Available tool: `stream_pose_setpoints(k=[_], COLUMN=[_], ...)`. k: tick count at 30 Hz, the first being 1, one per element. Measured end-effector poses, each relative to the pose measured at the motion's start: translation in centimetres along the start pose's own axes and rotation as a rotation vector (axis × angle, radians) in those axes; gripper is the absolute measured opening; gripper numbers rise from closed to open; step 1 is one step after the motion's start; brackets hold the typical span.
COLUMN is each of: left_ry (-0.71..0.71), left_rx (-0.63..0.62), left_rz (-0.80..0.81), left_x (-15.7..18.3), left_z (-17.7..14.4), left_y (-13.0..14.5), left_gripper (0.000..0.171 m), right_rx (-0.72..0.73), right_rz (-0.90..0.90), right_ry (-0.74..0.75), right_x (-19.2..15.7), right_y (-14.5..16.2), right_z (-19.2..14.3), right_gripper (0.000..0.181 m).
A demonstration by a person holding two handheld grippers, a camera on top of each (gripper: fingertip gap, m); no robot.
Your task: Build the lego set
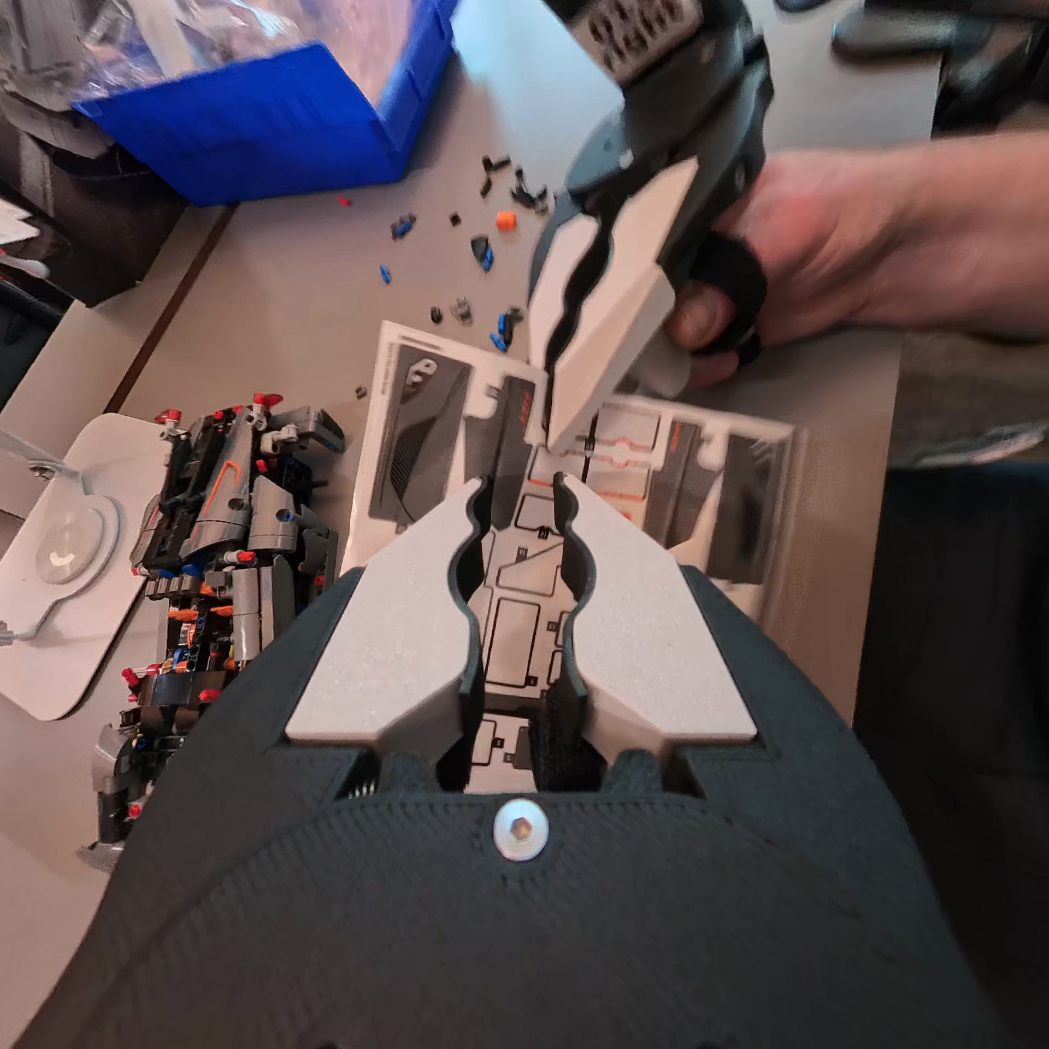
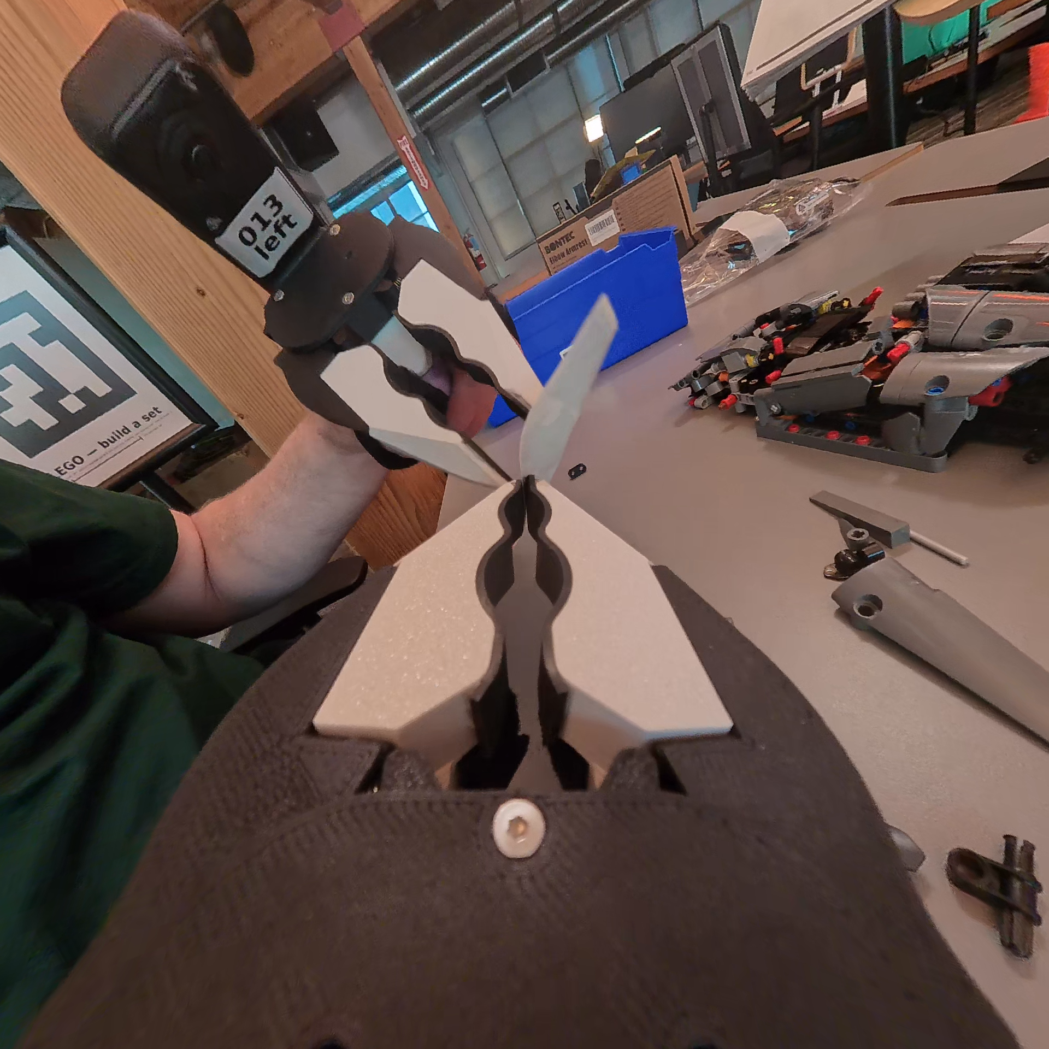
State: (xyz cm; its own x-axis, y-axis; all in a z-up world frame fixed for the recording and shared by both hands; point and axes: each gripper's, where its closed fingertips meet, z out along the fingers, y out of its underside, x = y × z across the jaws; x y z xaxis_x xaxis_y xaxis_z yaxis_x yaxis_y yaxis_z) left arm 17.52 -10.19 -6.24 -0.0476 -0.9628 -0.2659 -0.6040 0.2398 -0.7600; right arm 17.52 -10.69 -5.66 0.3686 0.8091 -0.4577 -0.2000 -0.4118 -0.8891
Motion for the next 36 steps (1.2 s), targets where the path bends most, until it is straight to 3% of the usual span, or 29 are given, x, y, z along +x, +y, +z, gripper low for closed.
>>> stream_pose_setpoints(k=[9,18,36], left_ry=[-0.054,0.052,0.060], left_rx=[0.008,0.014,0.001], left_rz=[0.060,0.001,0.000], left_x=[0.3,0.9,0.6], left_z=[0.5,0.2,0.2], left_y=[-1.6,-1.4,-1.3], left_gripper=[0.018,0.015,0.011], right_rx=[-0.021,-0.078,-0.075], right_rz=[-0.037,-0.158,-0.170], right_ry=[0.035,0.063,0.056], right_x=[0.2,-0.3,-0.6], right_y=[0.2,0.9,0.8], right_z=[0.1,0.7,0.7], right_gripper=[0.000,0.000,0.000])
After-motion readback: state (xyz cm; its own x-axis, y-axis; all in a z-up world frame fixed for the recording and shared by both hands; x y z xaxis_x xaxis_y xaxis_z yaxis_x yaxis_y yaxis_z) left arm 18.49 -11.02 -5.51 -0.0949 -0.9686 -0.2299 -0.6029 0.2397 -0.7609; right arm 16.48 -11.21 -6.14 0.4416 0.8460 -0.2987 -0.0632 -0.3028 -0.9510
